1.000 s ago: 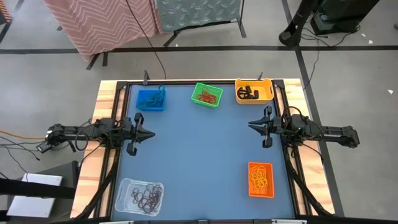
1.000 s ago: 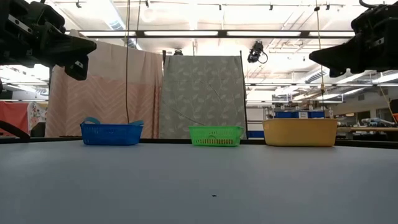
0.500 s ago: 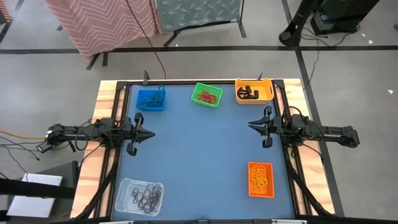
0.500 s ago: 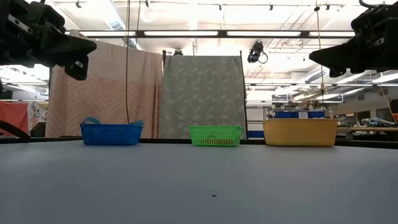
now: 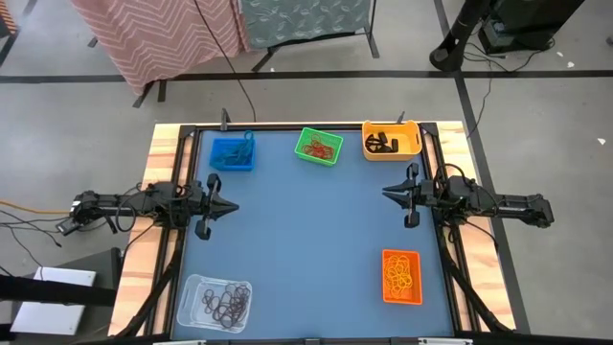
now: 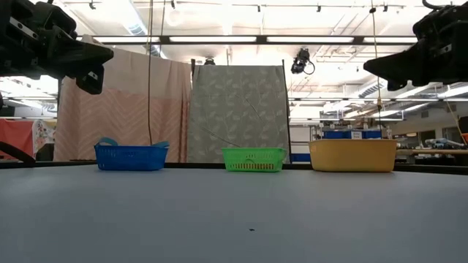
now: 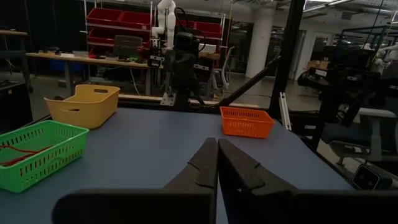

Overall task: Sort rubber bands into baskets
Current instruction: Return to Home Position

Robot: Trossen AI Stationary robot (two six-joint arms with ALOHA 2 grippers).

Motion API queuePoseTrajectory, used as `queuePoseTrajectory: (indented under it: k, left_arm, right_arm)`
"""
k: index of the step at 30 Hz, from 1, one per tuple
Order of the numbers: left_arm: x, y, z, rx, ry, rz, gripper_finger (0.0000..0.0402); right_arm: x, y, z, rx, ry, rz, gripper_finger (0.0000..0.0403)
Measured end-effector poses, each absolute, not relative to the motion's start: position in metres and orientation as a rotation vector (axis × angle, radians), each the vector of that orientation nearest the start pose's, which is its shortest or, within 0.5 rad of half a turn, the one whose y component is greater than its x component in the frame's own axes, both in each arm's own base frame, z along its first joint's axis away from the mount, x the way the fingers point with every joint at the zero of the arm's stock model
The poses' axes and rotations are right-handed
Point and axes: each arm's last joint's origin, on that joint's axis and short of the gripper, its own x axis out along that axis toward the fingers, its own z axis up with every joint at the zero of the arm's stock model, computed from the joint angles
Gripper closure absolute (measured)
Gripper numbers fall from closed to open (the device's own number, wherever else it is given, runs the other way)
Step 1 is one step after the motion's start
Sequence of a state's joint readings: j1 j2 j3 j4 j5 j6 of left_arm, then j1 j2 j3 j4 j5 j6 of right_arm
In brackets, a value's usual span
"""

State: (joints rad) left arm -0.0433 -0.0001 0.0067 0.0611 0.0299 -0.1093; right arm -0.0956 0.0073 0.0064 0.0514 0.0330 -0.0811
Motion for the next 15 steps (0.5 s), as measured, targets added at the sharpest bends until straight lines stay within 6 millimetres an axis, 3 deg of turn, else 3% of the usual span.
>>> queuePoseTrajectory:
  k: [15]
  left_arm:
    - [0.0969, -0.0051, 0.1717, -0.11, -0.064, -0.077, 0.0385]
  right_arm:
    - [0.0971, -0.0103, 0.1702, -0.083, -0.046, -0.131, 0.0341]
